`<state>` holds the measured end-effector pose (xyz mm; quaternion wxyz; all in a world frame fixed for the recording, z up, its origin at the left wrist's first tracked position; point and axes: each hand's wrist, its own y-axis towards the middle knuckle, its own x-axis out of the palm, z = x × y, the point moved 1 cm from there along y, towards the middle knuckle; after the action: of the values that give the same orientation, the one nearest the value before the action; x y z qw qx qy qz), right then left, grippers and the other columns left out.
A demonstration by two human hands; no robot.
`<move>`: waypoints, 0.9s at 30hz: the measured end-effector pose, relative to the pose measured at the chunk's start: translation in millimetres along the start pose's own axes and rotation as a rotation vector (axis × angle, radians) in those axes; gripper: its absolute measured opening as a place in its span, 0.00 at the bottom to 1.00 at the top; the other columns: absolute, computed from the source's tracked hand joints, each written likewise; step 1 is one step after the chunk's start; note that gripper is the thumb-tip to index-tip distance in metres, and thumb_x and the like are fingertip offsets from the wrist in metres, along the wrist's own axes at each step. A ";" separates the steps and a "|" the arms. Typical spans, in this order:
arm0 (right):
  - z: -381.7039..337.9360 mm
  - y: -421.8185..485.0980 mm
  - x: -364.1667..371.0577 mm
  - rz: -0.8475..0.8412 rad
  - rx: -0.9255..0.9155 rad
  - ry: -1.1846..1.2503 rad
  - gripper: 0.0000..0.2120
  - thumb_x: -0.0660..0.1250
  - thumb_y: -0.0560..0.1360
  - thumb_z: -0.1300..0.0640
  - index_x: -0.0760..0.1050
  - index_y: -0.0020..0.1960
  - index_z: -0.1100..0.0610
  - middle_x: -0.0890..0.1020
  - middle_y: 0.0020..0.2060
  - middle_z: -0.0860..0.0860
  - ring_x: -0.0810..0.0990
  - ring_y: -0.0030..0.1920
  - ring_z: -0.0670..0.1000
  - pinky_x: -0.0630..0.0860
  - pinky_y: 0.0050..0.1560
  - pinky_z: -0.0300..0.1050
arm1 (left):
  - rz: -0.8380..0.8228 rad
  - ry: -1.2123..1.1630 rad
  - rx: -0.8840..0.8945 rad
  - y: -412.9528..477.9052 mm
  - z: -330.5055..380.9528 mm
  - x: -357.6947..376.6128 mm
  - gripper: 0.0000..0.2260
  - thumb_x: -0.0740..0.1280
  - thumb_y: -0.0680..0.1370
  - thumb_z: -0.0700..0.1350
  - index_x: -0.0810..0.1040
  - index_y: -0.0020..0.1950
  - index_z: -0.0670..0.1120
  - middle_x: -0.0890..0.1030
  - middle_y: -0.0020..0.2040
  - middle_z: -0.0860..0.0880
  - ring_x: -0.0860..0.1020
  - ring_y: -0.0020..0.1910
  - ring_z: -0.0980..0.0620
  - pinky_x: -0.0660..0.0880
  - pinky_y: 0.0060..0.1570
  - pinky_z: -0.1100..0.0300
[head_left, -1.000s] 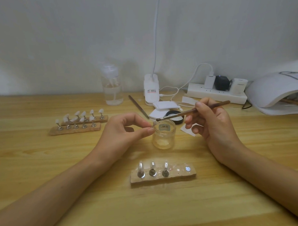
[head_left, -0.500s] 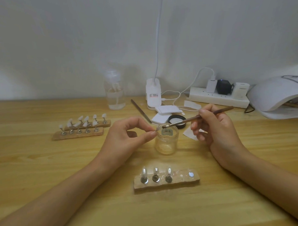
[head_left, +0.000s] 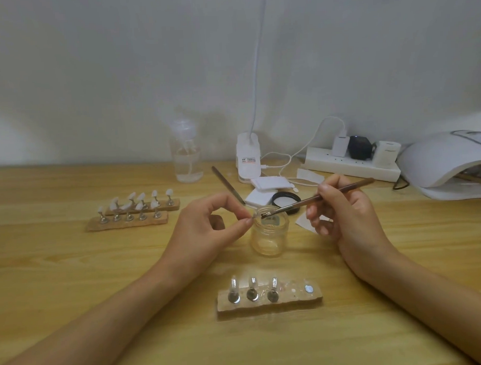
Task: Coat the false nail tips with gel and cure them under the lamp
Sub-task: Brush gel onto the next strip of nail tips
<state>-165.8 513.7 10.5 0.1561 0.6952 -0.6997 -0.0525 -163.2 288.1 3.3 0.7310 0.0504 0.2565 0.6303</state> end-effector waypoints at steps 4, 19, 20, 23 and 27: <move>-2.0 -0.2 0.0 -0.012 -0.016 0.038 0.08 0.61 0.80 0.56 0.70 0.42 0.56 0.80 0.30 0.52 0.78 0.31 0.48 0.71 0.26 0.36 | -0.001 0.016 0.014 0.3 0.8 0.5 0.04 0.75 0.73 0.40 0.81 0.41 0.45 0.83 0.43 0.53 0.66 0.26 0.56 0.66 0.29 0.68; -3.2 -0.9 0.0 -0.019 -0.018 0.024 0.07 0.61 0.80 0.56 0.71 0.43 0.56 0.80 0.30 0.51 0.78 0.31 0.49 0.72 0.26 0.37 | 0.003 0.032 0.033 0.5 0.0 0.1 0.05 0.75 0.73 0.40 0.81 0.41 0.47 0.83 0.42 0.52 0.66 0.26 0.56 0.66 0.29 0.68; -2.7 -0.6 0.4 -0.044 -0.022 0.022 0.07 0.62 0.78 0.54 0.71 0.44 0.57 0.81 0.31 0.52 0.79 0.31 0.49 0.72 0.26 0.37 | 0.002 0.032 0.032 0.4 -0.2 0.0 0.05 0.75 0.73 0.40 0.81 0.41 0.47 0.83 0.42 0.52 0.66 0.26 0.56 0.66 0.29 0.67; -0.2 0.3 0.8 -0.025 0.007 -0.003 0.08 0.62 0.80 0.56 0.71 0.43 0.56 0.80 0.30 0.52 0.77 0.31 0.49 0.71 0.25 0.36 | 0.000 0.024 0.032 -0.5 0.0 -0.1 0.04 0.74 0.73 0.40 0.81 0.41 0.47 0.83 0.42 0.53 0.65 0.26 0.56 0.66 0.29 0.68; -0.9 0.5 -0.6 -0.023 -0.005 0.050 0.07 0.62 0.79 0.56 0.71 0.43 0.55 0.80 0.30 0.52 0.77 0.30 0.48 0.71 0.26 0.36 | 0.000 0.030 0.038 -0.4 0.8 -0.1 0.04 0.75 0.73 0.40 0.81 0.41 0.47 0.83 0.42 0.52 0.65 0.26 0.56 0.66 0.29 0.68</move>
<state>-165.9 514.5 11.4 0.1747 0.7038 -0.6875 -0.0389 -162.6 288.1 3.8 0.7260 0.0549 0.2794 0.6260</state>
